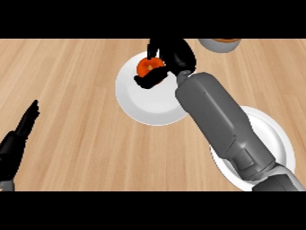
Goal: Pick the squash from the plate and place it in the plate
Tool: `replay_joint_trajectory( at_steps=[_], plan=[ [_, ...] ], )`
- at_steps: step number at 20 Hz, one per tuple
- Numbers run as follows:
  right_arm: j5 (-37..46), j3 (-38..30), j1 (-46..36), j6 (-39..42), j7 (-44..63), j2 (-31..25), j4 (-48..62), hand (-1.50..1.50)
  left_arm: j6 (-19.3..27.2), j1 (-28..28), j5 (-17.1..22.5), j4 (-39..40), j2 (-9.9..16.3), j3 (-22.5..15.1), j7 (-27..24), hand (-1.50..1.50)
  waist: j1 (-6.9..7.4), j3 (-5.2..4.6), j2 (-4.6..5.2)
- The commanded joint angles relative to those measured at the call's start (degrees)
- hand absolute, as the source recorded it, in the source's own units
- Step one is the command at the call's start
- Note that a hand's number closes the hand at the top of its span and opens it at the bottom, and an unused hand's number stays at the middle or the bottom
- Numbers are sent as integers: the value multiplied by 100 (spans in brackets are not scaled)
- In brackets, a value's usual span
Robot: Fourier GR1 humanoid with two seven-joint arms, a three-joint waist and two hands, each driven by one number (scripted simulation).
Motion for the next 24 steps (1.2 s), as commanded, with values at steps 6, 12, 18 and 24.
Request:
replay_joint_trajectory(
  at_steps=[6,12,18,24],
  plan=[
    [-1390,261,-367,-1013,258,56,1446,-150,-118,-207,-21,250,15,-15,-168,0,180,0,41],
    [-2062,338,-88,-1678,-765,56,1422,-150,63,-306,-189,240,-231,-180,28,0,107,3,40],
    [-2610,-437,-212,-2638,-956,56,1226,-150,-104,28,-8,-42,45,112,48,0,6,6,-19],
    [-3257,-1381,167,-2220,-1767,-358,981,-150,59,121,-117,-166,-168,26,177,0,-154,9,-30]
  ],
)
